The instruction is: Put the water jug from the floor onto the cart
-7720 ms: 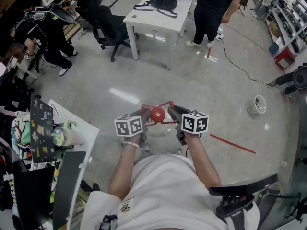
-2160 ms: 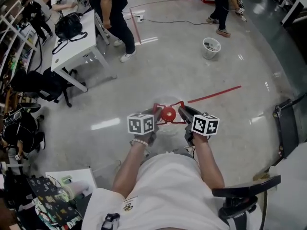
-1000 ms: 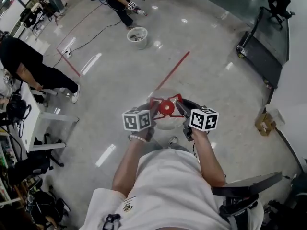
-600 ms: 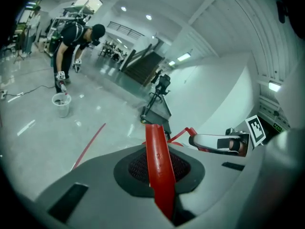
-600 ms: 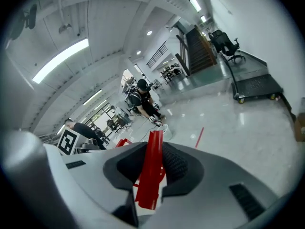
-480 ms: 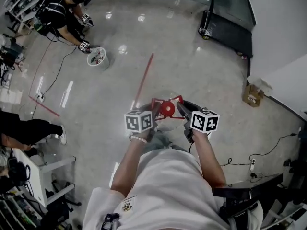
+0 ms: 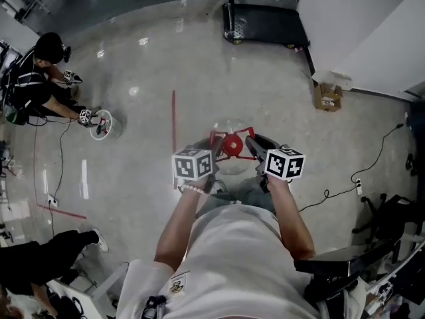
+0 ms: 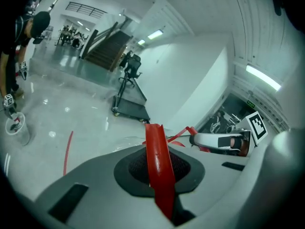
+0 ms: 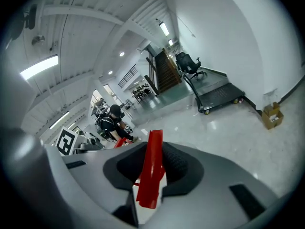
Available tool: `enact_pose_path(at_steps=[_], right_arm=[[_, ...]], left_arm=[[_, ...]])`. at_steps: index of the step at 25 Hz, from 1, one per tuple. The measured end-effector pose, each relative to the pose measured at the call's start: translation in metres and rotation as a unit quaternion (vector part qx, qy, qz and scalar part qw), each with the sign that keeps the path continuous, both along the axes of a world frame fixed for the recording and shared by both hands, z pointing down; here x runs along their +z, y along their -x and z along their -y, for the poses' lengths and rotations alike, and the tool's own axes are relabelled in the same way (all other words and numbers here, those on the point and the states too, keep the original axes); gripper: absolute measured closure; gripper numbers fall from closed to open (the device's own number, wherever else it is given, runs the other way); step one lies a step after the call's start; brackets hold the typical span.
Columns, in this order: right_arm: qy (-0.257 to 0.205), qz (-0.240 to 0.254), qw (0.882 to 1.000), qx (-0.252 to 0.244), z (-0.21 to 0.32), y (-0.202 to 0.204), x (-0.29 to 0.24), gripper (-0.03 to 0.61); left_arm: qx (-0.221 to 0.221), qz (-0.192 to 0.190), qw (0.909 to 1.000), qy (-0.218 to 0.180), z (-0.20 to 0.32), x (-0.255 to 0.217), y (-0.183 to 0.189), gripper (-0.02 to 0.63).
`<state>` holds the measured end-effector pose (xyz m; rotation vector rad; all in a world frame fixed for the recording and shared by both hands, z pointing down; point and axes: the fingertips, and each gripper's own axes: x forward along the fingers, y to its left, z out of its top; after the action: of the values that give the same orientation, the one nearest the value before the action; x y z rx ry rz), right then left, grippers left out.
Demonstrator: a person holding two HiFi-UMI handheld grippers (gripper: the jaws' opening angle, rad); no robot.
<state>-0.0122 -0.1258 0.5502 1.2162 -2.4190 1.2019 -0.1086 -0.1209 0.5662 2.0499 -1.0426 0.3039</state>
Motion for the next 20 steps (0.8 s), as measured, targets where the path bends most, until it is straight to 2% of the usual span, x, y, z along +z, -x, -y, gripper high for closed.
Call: enact_pose_path(at_steps=[7, 14, 20], right_arm=[[0.003, 0.002, 0.999, 0.034, 0.077, -0.067, 0.007, 0.482], [0.016, 0.009, 1.000, 0.025, 0.191, -0.137, 0.019, 0.482], [0.009, 0.019, 1.000, 0.017, 0.294, -0.213, 0.009, 0.482]], left_arm=[[0.036, -0.004, 0.9993, 0.009, 0.082, 0.007, -0.068, 0.584], [0.026, -0.001, 0.9993, 0.028, 0.194, 0.021, -0.138, 0.584], [0.019, 0.010, 0.9996, 0.021, 0.299, 0.010, -0.213, 0.584]])
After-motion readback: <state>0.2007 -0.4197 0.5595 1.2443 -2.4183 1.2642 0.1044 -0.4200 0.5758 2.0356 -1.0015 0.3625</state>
